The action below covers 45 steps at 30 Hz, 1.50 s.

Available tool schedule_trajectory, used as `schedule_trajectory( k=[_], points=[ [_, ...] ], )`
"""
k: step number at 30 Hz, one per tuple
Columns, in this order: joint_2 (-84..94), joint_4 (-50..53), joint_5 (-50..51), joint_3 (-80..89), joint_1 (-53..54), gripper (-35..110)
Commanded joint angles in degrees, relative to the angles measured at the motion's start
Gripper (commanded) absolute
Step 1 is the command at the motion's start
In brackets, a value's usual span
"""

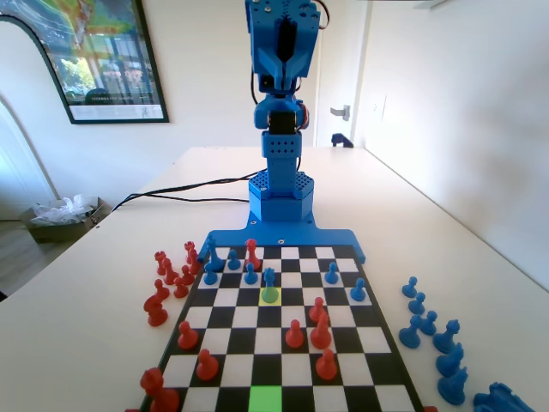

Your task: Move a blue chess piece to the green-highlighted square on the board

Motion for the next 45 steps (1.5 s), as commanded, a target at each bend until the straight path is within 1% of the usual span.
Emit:
schedule_trajectory(
  k=[1,18,25,30,33,41,45],
  points=[
    [1.2,-0.7,-0.3,-0.4,-0.1,1],
    [0.2,-0.6,0.5,-0.9,-0.7,1],
    [-10.5,2.0,1.8,-9.1,0.3,1],
    [-22.1,5.0,3.6,-17.8,0.8,3],
    [-29.3,5.4,4.8,-22.1,1.3,1],
    [-43.6,2.7,5.8,-26.8,3.7,1],
    [-48.3,-2.9,5.1,-25.1,4.3,1]
  ],
)
